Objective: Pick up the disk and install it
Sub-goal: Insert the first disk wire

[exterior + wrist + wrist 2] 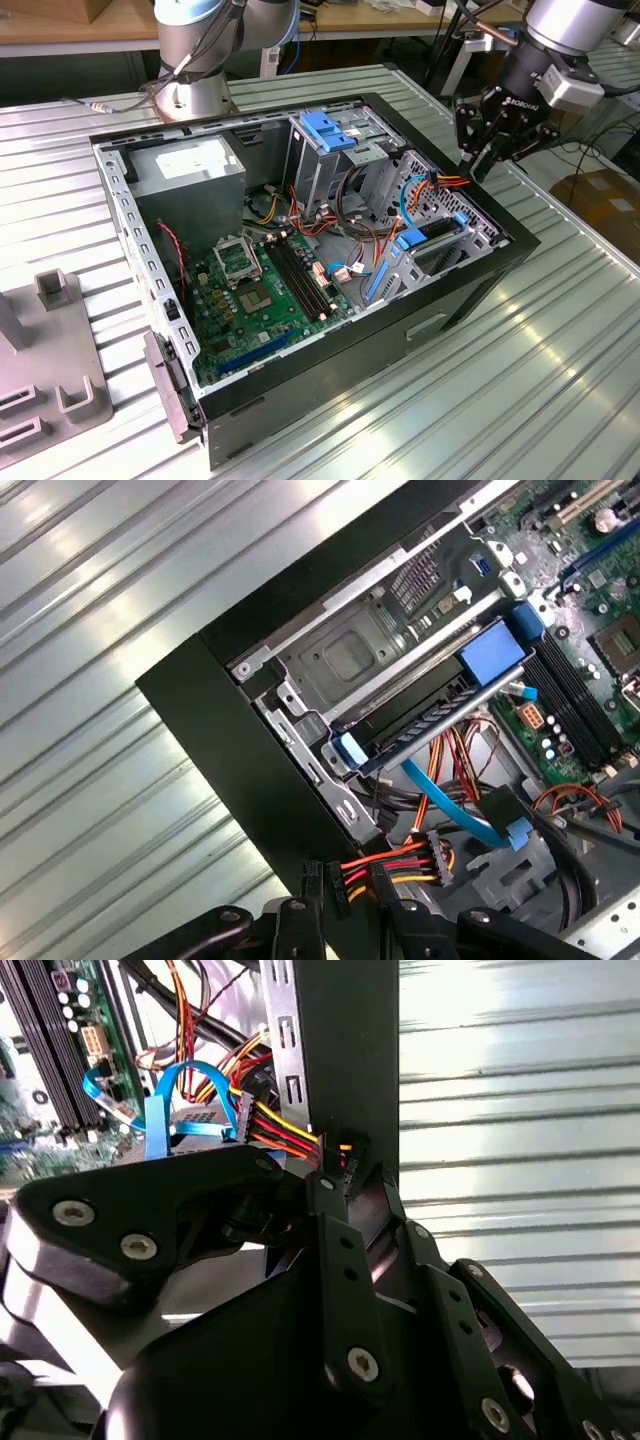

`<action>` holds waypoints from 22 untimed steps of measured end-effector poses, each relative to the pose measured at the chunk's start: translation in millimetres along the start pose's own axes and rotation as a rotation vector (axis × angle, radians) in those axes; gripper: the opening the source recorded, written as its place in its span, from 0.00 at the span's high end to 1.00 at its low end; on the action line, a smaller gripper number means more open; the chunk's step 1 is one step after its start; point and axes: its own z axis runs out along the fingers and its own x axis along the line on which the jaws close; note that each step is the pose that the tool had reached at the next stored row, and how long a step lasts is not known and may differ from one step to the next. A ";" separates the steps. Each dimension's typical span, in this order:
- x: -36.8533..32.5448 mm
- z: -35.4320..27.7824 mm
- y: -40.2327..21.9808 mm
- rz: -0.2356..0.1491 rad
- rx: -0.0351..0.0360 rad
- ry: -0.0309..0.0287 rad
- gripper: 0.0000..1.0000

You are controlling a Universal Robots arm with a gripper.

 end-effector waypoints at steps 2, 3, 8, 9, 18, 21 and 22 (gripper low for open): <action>0.1 1.7 -0.1 -0.054 0.0020 0.0039 0.69; 0.1 2.3 0.0 -0.070 0.0047 0.0082 0.69; 0.7 3.8 1.3 -0.110 0.0159 0.0263 0.69; 0.7 4.0 1.4 -0.113 0.0187 0.0307 0.69; -3.7 4.5 4.8 -0.131 0.0247 0.0409 0.83; -3.8 3.0 4.8 -0.131 0.0249 0.0403 0.83; -3.9 -0.8 4.8 -0.131 0.0243 0.0391 0.83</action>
